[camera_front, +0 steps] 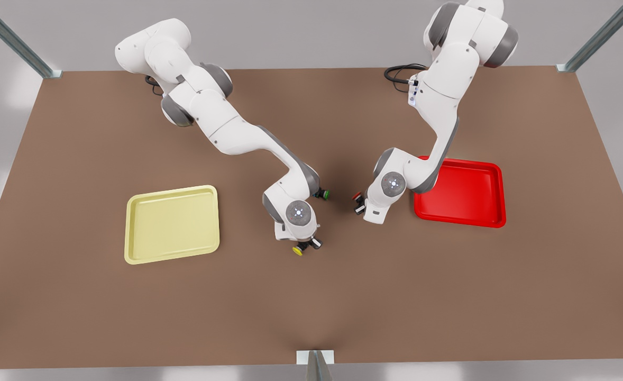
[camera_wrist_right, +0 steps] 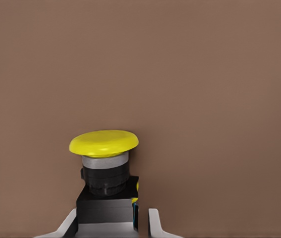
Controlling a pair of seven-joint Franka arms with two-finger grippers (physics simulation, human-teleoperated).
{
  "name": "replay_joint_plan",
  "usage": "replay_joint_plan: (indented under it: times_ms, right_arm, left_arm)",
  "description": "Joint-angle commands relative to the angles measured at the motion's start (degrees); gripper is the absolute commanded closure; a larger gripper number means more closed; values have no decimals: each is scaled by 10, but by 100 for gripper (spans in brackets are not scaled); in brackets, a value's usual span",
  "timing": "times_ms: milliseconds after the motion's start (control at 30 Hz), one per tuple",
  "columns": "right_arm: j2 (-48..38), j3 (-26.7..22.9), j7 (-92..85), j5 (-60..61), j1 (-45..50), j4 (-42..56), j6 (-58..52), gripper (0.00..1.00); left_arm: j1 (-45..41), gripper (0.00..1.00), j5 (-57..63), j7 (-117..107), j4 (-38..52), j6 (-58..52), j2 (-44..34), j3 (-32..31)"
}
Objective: Place the switches on the corresponding trays according to their colors
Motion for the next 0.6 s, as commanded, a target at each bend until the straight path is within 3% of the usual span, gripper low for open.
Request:
replay_joint_plan:
  times_ms: [0,233,467,567]
  right_arm:
    - [0,0,-1,0,0,0,0,47]
    - [1,1,-2,0,0,0,1,52]
    - [-16,-2,-7,1,-5,-2,-9,52]
    - [-44,-5,-19,-1,-11,-8,-26,52]
  left_arm:
    - [0,48,-2,0,0,0,0,0]
    - [2,48,-2,17,1,-50,-38,16]
    - [2,48,-2,165,-4,-136,-83,113]
    - [1,48,-1,280,-48,-135,-109,181]
